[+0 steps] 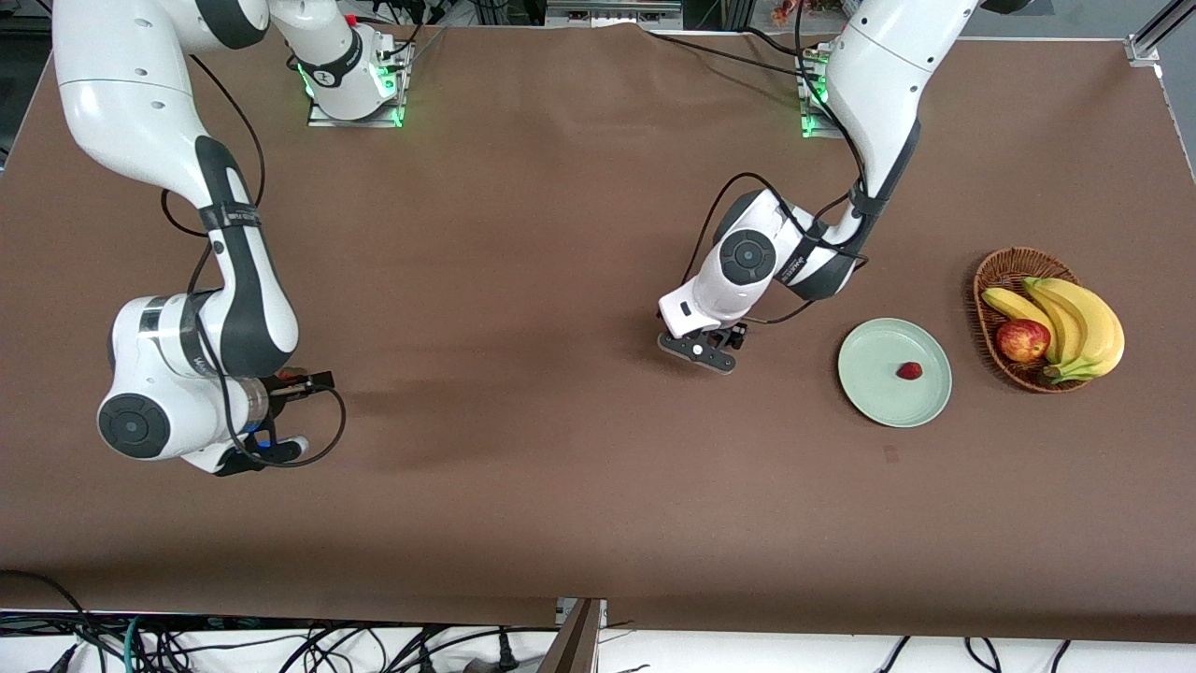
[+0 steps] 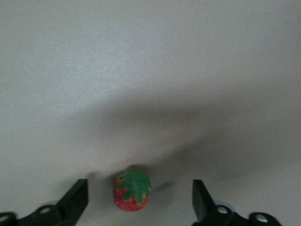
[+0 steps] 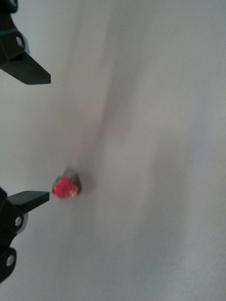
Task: Collect all strawberries into plate
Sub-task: 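Grasp the strawberry with the left gripper while the right gripper reaches another, then place the strawberry on the plate while the right gripper grasps the last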
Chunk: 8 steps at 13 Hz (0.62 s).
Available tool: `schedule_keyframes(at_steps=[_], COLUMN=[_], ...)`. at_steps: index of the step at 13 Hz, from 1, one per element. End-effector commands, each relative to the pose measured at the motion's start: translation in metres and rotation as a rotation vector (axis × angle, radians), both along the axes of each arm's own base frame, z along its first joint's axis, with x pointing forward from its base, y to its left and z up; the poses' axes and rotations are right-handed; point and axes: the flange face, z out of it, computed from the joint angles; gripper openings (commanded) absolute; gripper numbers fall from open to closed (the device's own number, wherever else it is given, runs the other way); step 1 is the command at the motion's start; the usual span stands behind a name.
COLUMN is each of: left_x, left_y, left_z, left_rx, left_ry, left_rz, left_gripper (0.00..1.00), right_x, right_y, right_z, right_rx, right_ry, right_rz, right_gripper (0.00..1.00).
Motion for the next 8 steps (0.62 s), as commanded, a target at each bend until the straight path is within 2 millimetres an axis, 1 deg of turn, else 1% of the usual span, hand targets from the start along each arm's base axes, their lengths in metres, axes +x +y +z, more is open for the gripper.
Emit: schedule_keyframes(at_steps=[1,2,3,5,6,8], left_x=[0.004,0.005,0.007,0.010,0.012,0.028], left_y=[0.000,0.003,0.005,0.008,0.014,0.036], left_z=[0.006,0.010,0.013,0.023,0.035,0.067], left_rx=[0.010,0.012,0.012,0.015,0.040,0.076], left_ry=[-0.020,-0.022,-0.024,-0.025,-0.002,0.032], left_rz=[-0.013,-0.013,-0.014,-0.009,-0.009,0.021], left_gripper=[0.23,0.02,0.00,0.00,0.00,0.00], right_x=[-0.009,-0.010,-0.013,-0.016,-0.019,-0.029], right_y=[-0.026,-0.039,-0.042,-0.046,-0.047,-0.056], right_z=[-0.024,-0.034,-0.043,-0.052,-0.059,-0.079], right_rx=[0.006,0.008,0.011,0.014,0.015,0.018], right_ry=[0.010,0.011,0.018,0.018,0.021,0.018], right_rz=[0.019,0.000,-0.003,-0.006,-0.008,-0.020], right_gripper=[1.00,1.00,1.00,1.00,1.00,1.00])
